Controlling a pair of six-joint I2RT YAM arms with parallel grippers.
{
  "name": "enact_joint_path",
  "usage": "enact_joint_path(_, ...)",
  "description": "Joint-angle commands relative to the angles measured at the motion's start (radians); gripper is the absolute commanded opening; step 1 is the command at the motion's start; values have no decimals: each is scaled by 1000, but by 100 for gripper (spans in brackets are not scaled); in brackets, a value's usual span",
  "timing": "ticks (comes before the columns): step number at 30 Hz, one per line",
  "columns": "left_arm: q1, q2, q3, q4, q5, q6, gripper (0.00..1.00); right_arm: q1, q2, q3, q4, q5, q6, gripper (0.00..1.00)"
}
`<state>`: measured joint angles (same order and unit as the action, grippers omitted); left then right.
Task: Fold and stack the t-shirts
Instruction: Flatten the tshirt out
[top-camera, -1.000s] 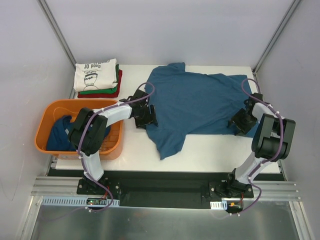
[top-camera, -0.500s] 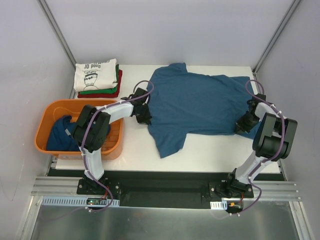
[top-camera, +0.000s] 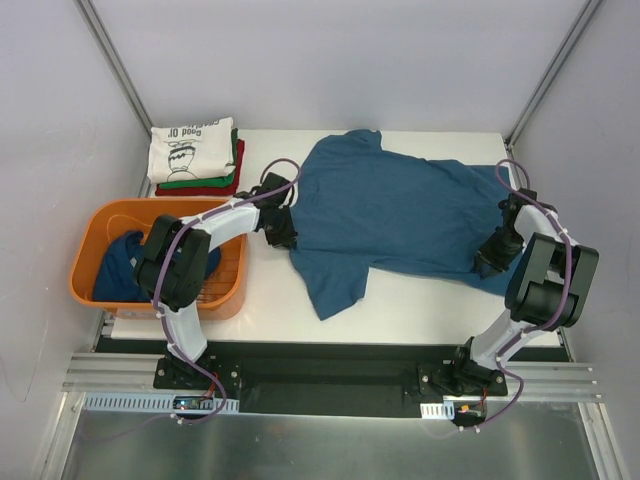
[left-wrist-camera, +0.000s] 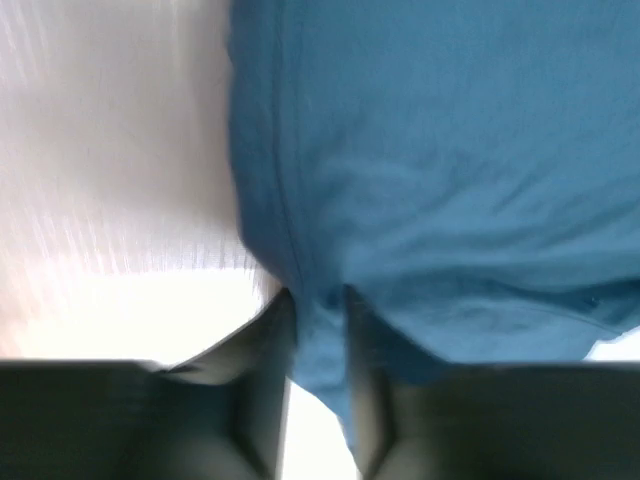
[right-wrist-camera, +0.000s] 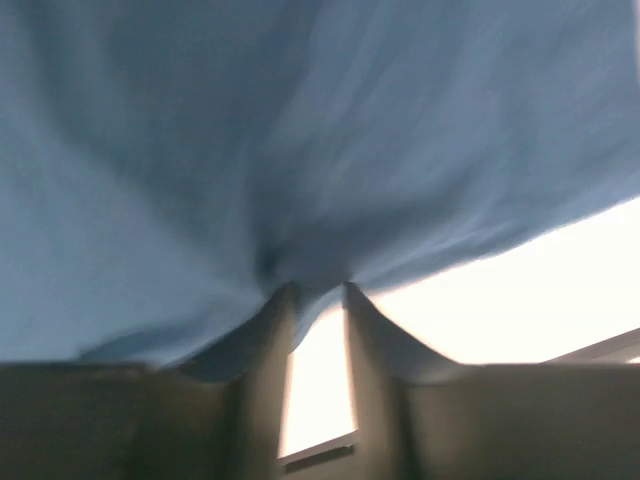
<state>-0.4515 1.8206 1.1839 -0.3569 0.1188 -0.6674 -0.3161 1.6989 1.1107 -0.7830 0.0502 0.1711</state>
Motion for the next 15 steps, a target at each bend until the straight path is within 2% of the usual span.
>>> enact_joint_path(1,1,-56,-1,-63,24,68,39,-14,-45,-5,-27,37,-38,42)
enact_joint_path(2,-6,-75,-10,-65,39,75,46,-14,-60,-9,-27,30,-39,54)
enact_joint_path(3,-18,-124,-32,-65,47,83,61,-15,-80,-12,-32,25,-38,60)
enact_joint_path(4,-26,-148,-43,-66,62,89,66,-15,-123,-14,-39,22,-29,65)
enact_joint_path(5,-35,-174,-53,-70,70,92,71,-15,-148,-15,-44,23,-24,76)
enact_joint_path(7,-65,-248,-90,-74,96,86,84,-18,-226,-18,-55,36,-12,84)
enact_joint_path(8,-78,-273,-107,-77,107,80,94,-21,-251,-26,-56,37,1,91)
enact_joint_path(10,-114,-339,-165,-76,131,62,98,-47,-321,-46,-56,42,17,98)
enact_joint_path(15,-219,-400,-265,-76,150,11,99,-158,-398,-168,14,-15,51,97)
